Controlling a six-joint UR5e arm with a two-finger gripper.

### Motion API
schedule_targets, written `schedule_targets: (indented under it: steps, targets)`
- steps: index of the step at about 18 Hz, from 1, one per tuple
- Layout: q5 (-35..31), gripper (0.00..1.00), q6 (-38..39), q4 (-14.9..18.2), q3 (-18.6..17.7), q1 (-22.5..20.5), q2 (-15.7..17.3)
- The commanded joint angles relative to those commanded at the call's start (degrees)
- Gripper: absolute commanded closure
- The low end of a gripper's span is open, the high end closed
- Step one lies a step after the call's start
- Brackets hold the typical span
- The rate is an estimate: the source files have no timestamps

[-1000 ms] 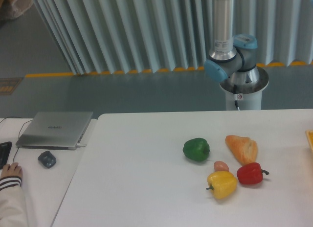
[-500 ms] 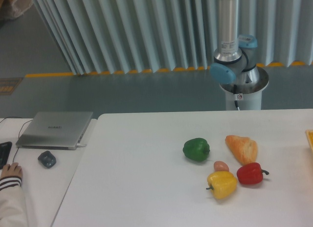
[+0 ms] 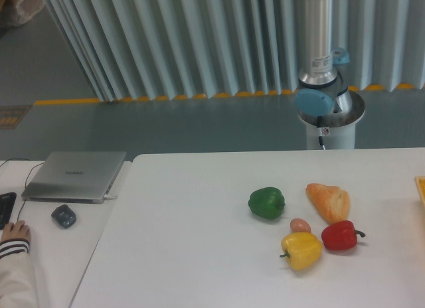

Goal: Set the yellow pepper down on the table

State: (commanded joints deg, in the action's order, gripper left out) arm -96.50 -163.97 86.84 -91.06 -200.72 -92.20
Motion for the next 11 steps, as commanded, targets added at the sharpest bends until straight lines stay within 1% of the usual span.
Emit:
schedule_targets:
  steps: [2,4,7,9,10,11]
  targets:
    - [0.2,0.0,-3.2,0.0,0.0,-2.2,-0.1]
    - [0.1,0.0,-3.5,-0.8,0.0,-3.7,-0.5]
    - [-0.2,0.0,-6.8,-1.3,0.9,-6.0,-1.1]
    - [-0.1,0.0,-11.6,-2.1,1.9,-9.8,-2.5]
    - [-0.2,0.0,-13.3,-2.4,2.1,-10.1,-3.0]
    - [-0.1,0.0,-14.8,-2.5,2.4,-12.0,-3.1]
